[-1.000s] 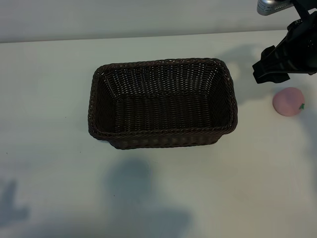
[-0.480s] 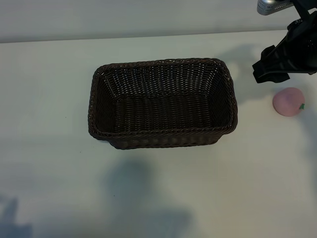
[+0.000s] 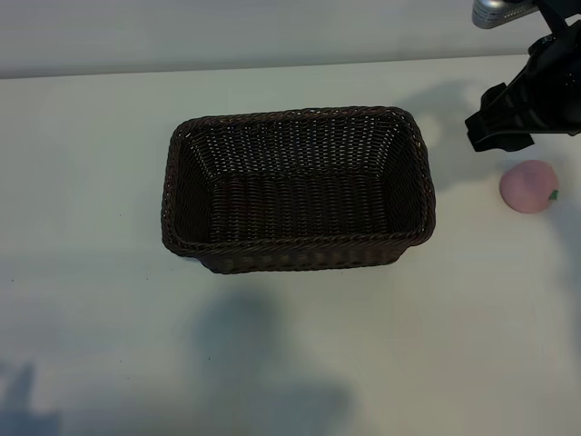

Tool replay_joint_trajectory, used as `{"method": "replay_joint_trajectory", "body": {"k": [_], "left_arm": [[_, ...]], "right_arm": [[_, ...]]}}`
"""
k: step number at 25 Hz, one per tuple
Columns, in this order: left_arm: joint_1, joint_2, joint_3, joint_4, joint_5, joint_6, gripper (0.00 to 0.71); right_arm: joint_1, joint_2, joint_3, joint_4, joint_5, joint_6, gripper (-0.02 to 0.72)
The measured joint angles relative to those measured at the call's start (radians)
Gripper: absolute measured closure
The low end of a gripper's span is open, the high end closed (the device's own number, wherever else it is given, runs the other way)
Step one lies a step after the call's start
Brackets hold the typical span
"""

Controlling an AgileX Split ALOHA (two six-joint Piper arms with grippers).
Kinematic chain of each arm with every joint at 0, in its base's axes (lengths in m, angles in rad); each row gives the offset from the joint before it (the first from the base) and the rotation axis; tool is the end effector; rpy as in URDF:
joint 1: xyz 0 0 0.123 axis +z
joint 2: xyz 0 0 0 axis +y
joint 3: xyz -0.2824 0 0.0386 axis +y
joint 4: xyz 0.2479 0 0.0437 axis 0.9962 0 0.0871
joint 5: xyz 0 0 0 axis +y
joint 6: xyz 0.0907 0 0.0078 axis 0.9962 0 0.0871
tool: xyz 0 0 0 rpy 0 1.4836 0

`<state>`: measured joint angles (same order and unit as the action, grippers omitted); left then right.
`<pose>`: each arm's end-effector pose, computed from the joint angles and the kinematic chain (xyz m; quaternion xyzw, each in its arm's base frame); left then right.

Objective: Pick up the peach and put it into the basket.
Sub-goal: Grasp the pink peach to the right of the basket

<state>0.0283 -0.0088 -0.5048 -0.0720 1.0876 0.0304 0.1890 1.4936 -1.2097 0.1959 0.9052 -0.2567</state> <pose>-0.0078 -0.0060 0.2764 0.0030 0.8561 -0.0208 0.5163 0.3001 0.0716 0.3001 -0.1741 0.9531 0.0810 0.2341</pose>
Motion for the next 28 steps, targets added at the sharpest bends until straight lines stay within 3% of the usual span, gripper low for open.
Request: {"method": "replay_joint_trajectory", "body": {"k": [7, 13, 24, 28], "left_arm": [[-0.018, 0.000, 0.000, 0.000, -0.001, 0.000, 0.126], [-0.019, 0.000, 0.000, 0.000, -0.001, 0.000, 0.126], [-0.019, 0.000, 0.001, 0.000, -0.001, 0.000, 0.126], [-0.019, 0.000, 0.001, 0.000, -0.001, 0.000, 0.126]], "right_arm": [[0.000, 0.001, 0.000, -0.165, -0.031, 0.173, 0.122], [-0.001, 0.072, 0.000, -0.249, -0.064, 0.249, 0.122], [-0.169, 0.284, 0.000, -0.261, -0.186, 0.287, 0.122], [-0.206, 0.327, 0.000, -0.219, -0.194, 0.267, 0.122]]}}
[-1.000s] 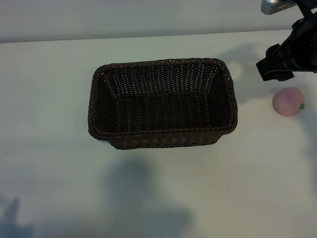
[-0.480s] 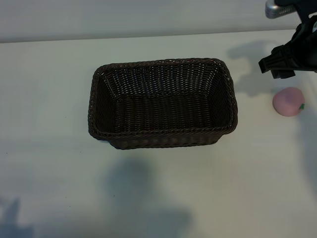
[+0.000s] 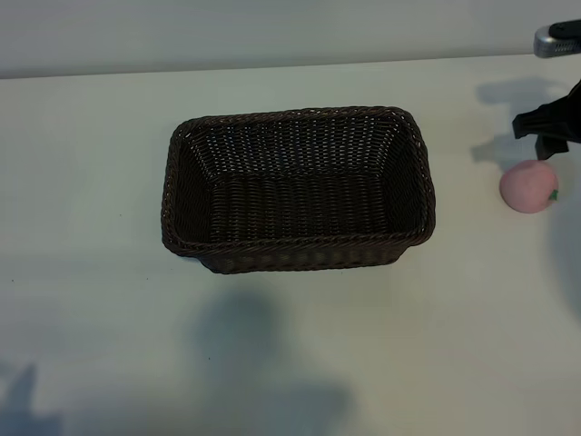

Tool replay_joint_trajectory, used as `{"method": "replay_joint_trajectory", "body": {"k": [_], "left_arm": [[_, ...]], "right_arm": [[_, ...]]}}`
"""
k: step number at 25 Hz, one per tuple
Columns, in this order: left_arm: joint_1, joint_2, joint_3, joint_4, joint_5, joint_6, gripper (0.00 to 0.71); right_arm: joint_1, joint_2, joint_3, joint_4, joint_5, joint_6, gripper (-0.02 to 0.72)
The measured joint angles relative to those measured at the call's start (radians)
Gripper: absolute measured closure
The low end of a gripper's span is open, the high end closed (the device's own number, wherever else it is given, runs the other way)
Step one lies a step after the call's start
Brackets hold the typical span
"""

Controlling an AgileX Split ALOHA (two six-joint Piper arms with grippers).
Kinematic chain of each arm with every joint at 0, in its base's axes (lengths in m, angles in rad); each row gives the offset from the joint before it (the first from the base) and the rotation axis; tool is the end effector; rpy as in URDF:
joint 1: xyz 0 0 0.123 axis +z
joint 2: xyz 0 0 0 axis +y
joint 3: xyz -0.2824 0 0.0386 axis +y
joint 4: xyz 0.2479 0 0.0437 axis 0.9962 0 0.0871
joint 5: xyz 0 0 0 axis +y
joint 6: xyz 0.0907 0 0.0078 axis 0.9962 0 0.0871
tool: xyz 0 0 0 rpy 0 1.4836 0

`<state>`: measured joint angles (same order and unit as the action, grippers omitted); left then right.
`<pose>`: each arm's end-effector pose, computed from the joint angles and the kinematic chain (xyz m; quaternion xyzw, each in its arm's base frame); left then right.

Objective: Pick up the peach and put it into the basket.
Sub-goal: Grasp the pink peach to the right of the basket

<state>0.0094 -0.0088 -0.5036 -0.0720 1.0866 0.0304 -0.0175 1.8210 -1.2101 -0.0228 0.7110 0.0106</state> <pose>-0.0078 -0.0059 0.2762 0.0111 0.8561 -0.0257 0.5160 0.3653 -0.0077 0.1947 0.0066 0.9859 -0.0094 0.1672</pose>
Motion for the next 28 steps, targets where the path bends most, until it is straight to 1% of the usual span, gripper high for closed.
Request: {"method": "replay_joint_trajectory", "body": {"k": [6, 15, 17, 18, 19, 20, 23, 24, 26, 28], "left_arm": [[0.000, 0.000, 0.000, 0.000, 0.000, 0.004, 0.126], [0.000, 0.000, 0.000, 0.001, 0.000, 0.029, 0.126], [0.000, 0.000, 0.000, 0.001, 0.000, 0.030, 0.126], [0.000, 0.000, 0.000, 0.001, 0.000, 0.030, 0.126], [0.000, 0.000, 0.000, 0.001, 0.000, 0.030, 0.126], [0.000, 0.000, 0.000, 0.001, 0.000, 0.030, 0.126], [0.000, 0.000, 0.000, 0.001, 0.000, 0.030, 0.126], [0.000, 0.000, 0.000, 0.001, 0.000, 0.030, 0.126], [0.000, 0.000, 0.000, 0.001, 0.000, 0.030, 0.126], [0.000, 0.000, 0.000, 0.001, 0.000, 0.031, 0.126]], "right_arm": [[-0.002, 0.055, 0.000, 0.102, -0.029, -0.072, 0.129], [-0.002, 0.135, 0.000, 0.105, -0.060, -0.077, 0.133], [-0.002, 0.150, 0.000, 0.105, -0.060, -0.078, 0.157], [-0.002, 0.154, 0.000, 0.105, -0.060, -0.078, 0.184], [-0.002, 0.157, 0.000, 0.105, -0.061, -0.077, 0.235], [-0.002, 0.158, 0.000, 0.105, -0.061, -0.076, 0.309], [-0.002, 0.152, -0.003, 0.105, -0.053, -0.067, 0.563], [-0.002, 0.148, -0.005, 0.105, -0.049, -0.066, 0.609], [-0.002, 0.135, -0.007, 0.105, -0.039, -0.066, 0.647], [-0.002, 0.115, -0.007, 0.105, -0.021, -0.066, 0.655]]}}
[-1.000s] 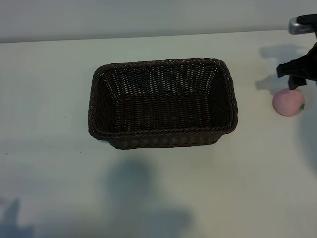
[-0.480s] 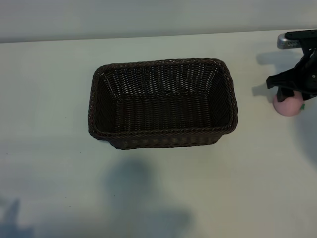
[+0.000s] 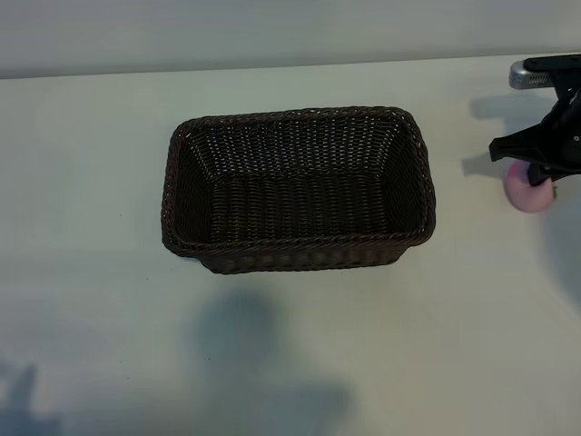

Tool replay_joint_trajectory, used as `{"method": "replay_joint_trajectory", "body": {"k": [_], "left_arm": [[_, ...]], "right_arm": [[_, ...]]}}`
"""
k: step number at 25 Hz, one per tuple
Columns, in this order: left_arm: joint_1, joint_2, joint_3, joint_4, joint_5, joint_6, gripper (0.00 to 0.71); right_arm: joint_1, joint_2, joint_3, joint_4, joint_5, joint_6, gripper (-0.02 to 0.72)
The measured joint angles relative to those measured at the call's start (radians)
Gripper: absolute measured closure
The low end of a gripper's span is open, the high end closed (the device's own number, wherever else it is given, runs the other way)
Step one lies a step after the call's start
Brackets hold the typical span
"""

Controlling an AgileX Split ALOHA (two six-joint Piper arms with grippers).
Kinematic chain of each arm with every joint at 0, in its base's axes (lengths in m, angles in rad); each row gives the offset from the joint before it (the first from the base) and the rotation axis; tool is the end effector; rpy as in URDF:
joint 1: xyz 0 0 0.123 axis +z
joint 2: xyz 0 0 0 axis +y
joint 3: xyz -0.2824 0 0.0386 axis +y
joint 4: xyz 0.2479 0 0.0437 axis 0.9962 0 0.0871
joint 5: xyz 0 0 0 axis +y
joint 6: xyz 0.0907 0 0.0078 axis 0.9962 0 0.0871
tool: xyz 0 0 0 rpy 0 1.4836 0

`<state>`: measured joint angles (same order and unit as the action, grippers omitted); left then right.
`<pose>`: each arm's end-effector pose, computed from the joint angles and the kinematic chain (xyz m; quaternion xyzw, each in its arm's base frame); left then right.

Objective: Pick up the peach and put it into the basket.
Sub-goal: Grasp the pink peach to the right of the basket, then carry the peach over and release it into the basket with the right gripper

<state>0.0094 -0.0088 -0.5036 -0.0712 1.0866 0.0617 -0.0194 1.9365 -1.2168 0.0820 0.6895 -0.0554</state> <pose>-0.0078 -0.0058 0.2762 0.0244 0.8558 -0.0172 0.5164 0.3747 -0.0025 0.1543 0.0103 0.9918 0.0251 0.1250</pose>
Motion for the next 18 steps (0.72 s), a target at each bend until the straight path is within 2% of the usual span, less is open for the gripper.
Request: {"method": "replay_joint_trajectory", "body": {"k": [3, 9, 18], "left_arm": [[0.000, 0.000, 0.000, 0.000, 0.000, 0.000, 0.126], [0.000, 0.000, 0.000, 0.000, 0.000, -0.001, 0.126], [0.000, 0.000, 0.000, 0.000, 0.000, 0.000, 0.126]], "right_arm": [[0.000, -0.046, -0.009, 0.000, 0.051, 0.000, 0.656], [0.000, -0.165, -0.127, 0.000, 0.235, 0.000, 0.656], [0.023, -0.233, -0.237, -0.001, 0.380, 0.001, 0.656]]}}
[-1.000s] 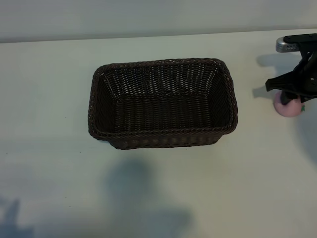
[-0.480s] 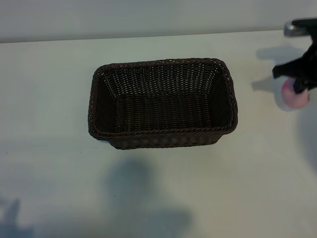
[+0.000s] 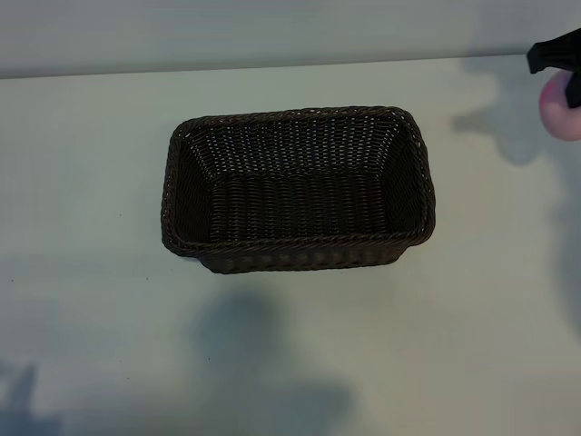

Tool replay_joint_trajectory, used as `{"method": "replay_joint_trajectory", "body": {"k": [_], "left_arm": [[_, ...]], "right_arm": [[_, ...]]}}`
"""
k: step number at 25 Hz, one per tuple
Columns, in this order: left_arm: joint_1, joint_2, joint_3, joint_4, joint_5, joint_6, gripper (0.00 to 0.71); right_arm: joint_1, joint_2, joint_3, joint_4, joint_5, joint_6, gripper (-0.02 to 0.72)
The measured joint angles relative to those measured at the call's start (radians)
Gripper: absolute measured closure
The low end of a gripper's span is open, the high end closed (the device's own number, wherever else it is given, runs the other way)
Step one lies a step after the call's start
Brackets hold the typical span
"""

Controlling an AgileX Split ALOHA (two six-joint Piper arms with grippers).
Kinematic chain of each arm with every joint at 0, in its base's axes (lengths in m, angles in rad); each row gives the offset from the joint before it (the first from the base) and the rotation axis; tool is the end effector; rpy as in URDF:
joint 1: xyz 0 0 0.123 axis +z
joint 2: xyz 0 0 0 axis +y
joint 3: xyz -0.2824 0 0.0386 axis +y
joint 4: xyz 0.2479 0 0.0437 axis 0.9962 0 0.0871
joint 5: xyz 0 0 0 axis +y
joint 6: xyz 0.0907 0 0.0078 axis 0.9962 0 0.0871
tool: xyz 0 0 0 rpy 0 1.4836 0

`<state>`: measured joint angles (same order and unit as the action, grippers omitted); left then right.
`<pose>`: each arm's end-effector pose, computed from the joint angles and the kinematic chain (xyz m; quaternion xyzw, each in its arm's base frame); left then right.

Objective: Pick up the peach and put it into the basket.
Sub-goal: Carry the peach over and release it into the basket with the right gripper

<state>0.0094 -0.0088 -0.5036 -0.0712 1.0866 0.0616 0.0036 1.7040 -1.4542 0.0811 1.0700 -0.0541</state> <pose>-0.0078 -0.0058 0.2762 0.0244 0.8558 -0.0172 0.5164 0.3569 0.0078 0.2932 -0.0152 0.9849 0.0341 0.1691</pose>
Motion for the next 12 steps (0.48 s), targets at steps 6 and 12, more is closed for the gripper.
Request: {"method": "replay_joint_trajectory", "body": {"k": [6, 12], "left_arm": [[0.000, 0.000, 0.000, 0.000, 0.000, 0.000, 0.126], [0.000, 0.000, 0.000, 0.000, 0.000, 0.000, 0.126]], "right_arm": [[0.145, 0.000, -0.061, -0.001, 0.054, 0.024, 0.656], [0.346, 0.000, -0.109, 0.000, 0.049, 0.069, 0.656]]}}
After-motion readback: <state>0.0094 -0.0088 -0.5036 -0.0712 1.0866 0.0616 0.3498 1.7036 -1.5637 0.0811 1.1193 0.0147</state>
